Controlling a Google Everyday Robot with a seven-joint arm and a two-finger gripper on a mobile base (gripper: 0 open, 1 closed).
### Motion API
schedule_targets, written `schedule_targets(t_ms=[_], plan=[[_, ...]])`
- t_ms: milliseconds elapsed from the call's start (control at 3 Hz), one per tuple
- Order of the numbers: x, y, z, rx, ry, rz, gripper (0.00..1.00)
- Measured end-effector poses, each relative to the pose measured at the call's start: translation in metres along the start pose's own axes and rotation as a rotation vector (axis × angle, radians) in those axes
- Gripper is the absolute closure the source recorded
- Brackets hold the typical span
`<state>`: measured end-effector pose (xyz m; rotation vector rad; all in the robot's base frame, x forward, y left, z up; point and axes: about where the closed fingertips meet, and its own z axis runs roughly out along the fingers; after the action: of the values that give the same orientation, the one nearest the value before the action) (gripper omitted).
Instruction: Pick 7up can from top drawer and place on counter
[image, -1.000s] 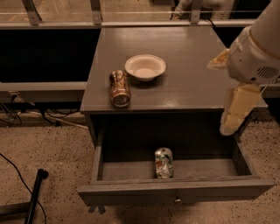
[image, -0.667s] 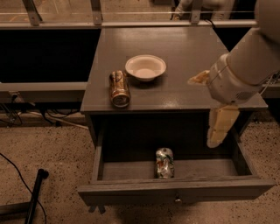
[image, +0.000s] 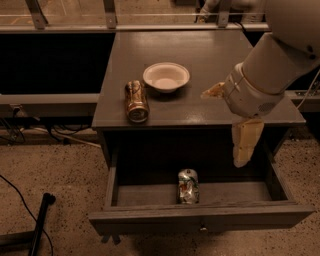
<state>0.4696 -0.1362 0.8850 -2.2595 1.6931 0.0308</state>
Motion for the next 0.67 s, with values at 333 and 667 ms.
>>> schedule_targets(t_ms=[333, 667], plan=[[-0.011, 0.005, 0.035, -0.143, 0.042, -0.215, 0.00], [-0.012, 0.019, 0.057, -0.234, 0.067, -0.449, 0.00]])
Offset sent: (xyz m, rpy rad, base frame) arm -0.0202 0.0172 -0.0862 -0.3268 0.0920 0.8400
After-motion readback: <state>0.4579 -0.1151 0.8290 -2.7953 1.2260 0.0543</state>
